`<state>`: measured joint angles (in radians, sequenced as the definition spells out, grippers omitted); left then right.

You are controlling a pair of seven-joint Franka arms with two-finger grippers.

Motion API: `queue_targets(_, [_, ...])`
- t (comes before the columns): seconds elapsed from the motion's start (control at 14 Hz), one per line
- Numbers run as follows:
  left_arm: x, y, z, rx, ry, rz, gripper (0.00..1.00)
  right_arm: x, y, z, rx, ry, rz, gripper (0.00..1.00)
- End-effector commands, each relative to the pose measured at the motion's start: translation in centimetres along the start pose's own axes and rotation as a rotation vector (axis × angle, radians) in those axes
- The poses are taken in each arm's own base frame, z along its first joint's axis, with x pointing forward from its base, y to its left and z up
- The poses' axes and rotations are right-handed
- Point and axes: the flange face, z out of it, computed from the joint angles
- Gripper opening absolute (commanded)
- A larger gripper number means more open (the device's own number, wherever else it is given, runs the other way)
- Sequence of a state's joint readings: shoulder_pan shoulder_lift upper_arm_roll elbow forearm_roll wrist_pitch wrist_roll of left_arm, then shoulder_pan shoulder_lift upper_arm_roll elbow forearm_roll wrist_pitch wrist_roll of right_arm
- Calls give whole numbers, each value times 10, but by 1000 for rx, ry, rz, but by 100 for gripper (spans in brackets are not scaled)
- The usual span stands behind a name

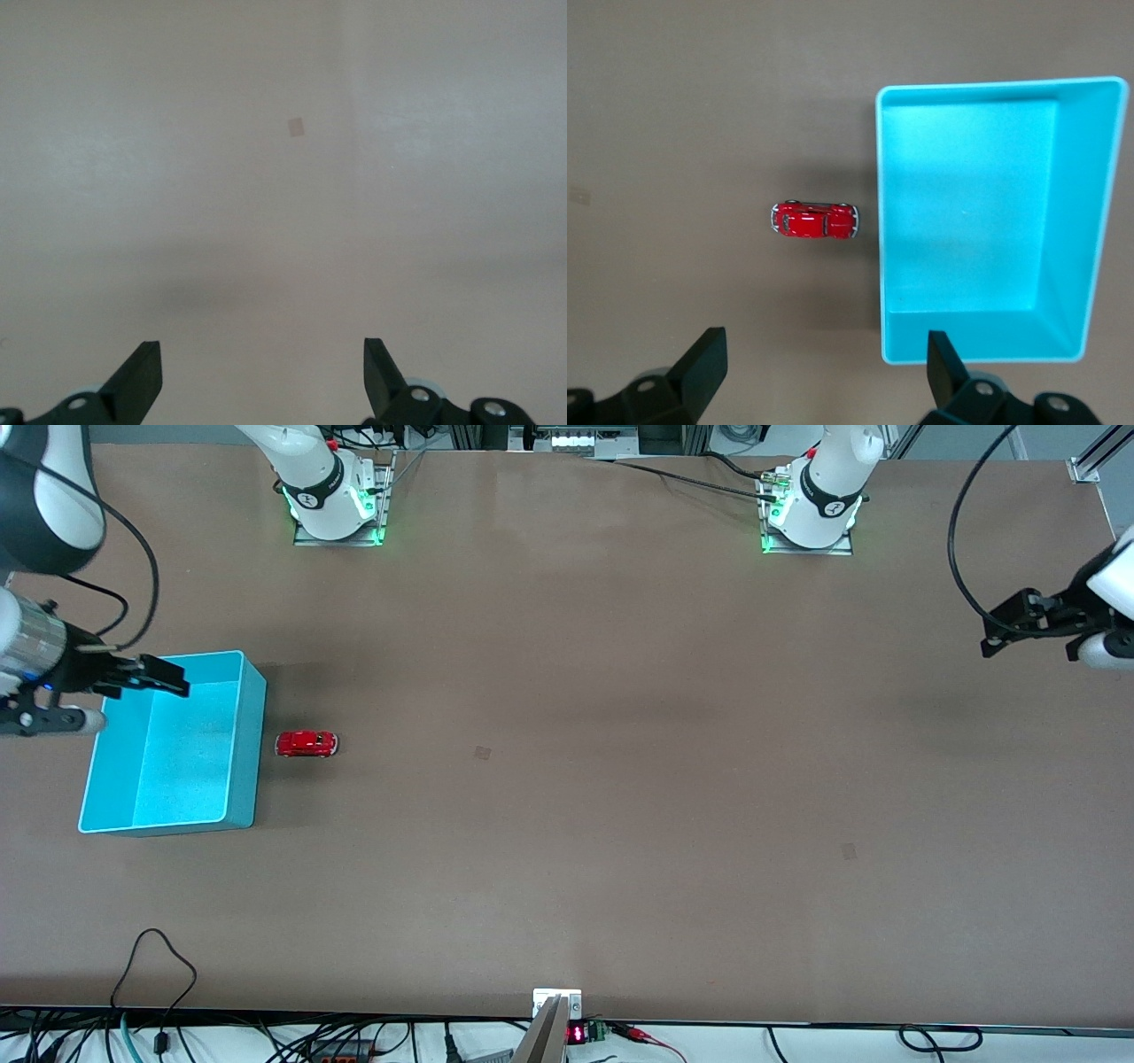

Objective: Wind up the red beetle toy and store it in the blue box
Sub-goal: 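Lower the right gripper over the red car and grasp it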

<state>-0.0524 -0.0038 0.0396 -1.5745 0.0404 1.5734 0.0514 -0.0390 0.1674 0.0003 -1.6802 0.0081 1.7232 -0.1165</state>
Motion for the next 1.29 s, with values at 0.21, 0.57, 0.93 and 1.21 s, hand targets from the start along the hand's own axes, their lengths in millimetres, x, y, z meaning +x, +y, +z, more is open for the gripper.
queue_targets(0.21, [-15, 1, -2, -3, -32, 0, 100, 20, 5, 73, 31, -19, -369, 100])
queue_targets(0.57, [-17, 11, -1, -37, -45, 21, 100, 18, -19, 123, 7, 35, -767, 100])
queue_targets(0.93, [-21, 13, -2, -36, -62, 18, 100, 14, -43, 168, -48, 53, -1108, 100])
queue_targets(1.21, [-21, 15, -3, -34, -60, 21, 100, 10, -42, 203, -83, -9, -1256, 100])
